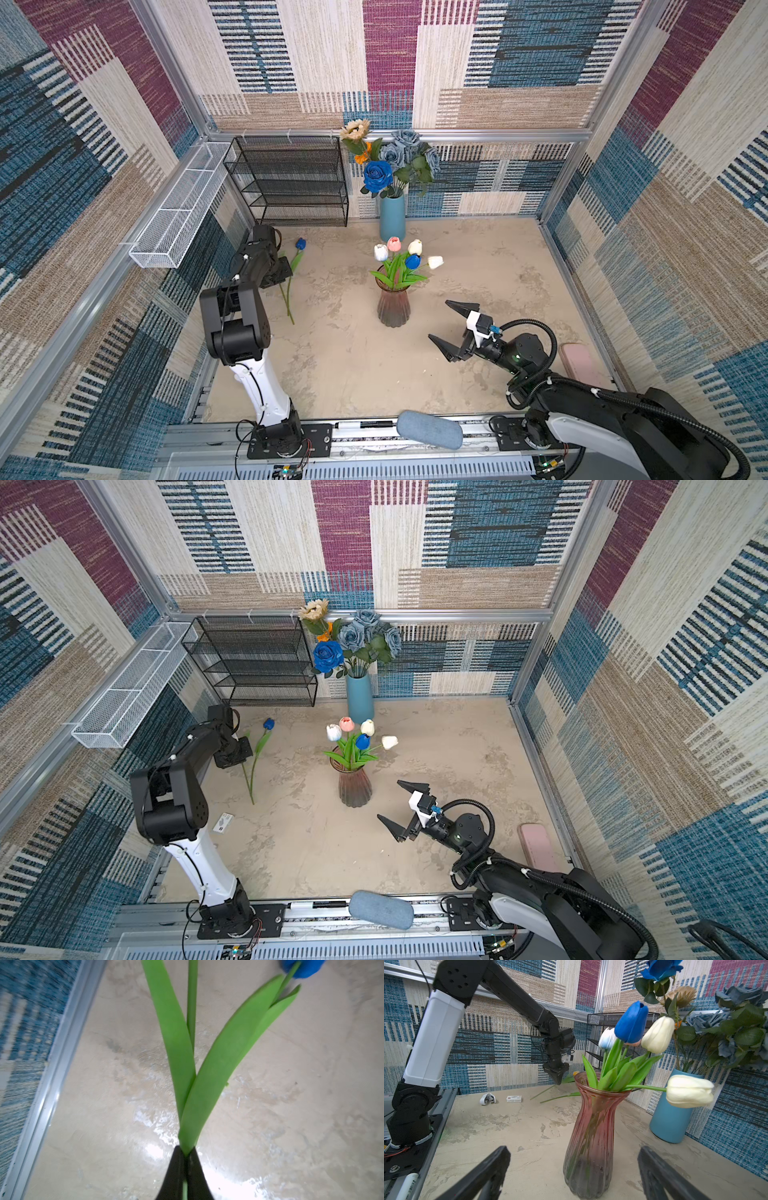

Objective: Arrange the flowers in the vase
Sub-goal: 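Grasp the yellow tulip stem with the left gripper and lift it, then carry the yellow tulip over the pink vase and lower its stem in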

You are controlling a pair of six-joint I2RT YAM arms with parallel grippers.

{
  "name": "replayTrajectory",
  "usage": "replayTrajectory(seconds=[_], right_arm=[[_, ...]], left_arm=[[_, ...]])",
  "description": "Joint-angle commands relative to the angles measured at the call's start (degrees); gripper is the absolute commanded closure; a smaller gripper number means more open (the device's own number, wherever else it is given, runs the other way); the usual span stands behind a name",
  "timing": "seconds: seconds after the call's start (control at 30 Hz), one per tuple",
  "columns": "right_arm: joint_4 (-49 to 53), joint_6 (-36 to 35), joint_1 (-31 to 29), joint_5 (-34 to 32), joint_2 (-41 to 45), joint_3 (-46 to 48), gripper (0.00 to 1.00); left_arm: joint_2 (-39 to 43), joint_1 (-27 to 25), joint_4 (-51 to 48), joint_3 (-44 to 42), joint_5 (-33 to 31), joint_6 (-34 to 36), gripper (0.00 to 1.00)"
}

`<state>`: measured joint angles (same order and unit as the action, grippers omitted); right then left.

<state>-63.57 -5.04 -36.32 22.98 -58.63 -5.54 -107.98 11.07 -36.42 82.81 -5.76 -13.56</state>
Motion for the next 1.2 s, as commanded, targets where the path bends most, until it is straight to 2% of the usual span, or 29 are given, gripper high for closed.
replayTrajectory(seconds=[0.0,0.13,0.17,0.27,0.33,0.43,0.57,0.73,0.87,1.0,1.17], right_arm=[[-1.8,0.1,0.0,0.2,0.2,0.2,0.00],[-2.6,0.5,-0.1,0.7,-0.1,0.4,0.00],[-3.1,0.6,-0.1,0.5,-0.5,0.5,0.00],[-3.3,0.6,-0.1,0.6,-1.3,0.2,0.00],[-3.3,0.7,0.0,0.9,-1.3,0.2,0.00],[-4.3,0.9,0.0,0.5,-1.6,0.4,0.00],[-4.5,0.7,0.0,0.5,-3.1,-0.1,0.00],[-4.4,0.3,0.0,0.0,-2.8,0.1,0.00],[-3.7,0.1,0.0,-0.3,-2.3,0.2,0.00],[-4.5,0.3,-0.1,-0.1,-2.4,0.4,0.00],[-4.6,0.5,-0.1,0.2,-2.6,0.3,0.00]], left_arm=[[9.4,-0.1,7.0,-8.0,0.5,-3.1,1.00],[24.7,-2.1,20.6,-24.5,3.1,-5.3,1.00],[28.5,-4.1,23.1,-27.9,1.3,-5.3,1.00],[37.7,-10.4,28.2,-33.9,-1.2,-4.1,1.00],[42.0,-14.9,30.1,-35.0,-2.2,-2.4,1.00],[44.8,-20.2,31.7,-33.0,-0.9,-0.9,1.00],[44.0,-28.0,32.3,-27.2,-0.5,2.6,1.00],[45.9,-40.8,41.5,-25.5,-4.9,12.3,1.00],[46.3,-49.8,42.6,-22.2,-6.9,21.6,1.00],[47.3,-52.7,42.7,-20.9,-6.9,22.7,1.00],[48.8,-53.0,48.0,-22.9,0.0,21.6,1.00]])
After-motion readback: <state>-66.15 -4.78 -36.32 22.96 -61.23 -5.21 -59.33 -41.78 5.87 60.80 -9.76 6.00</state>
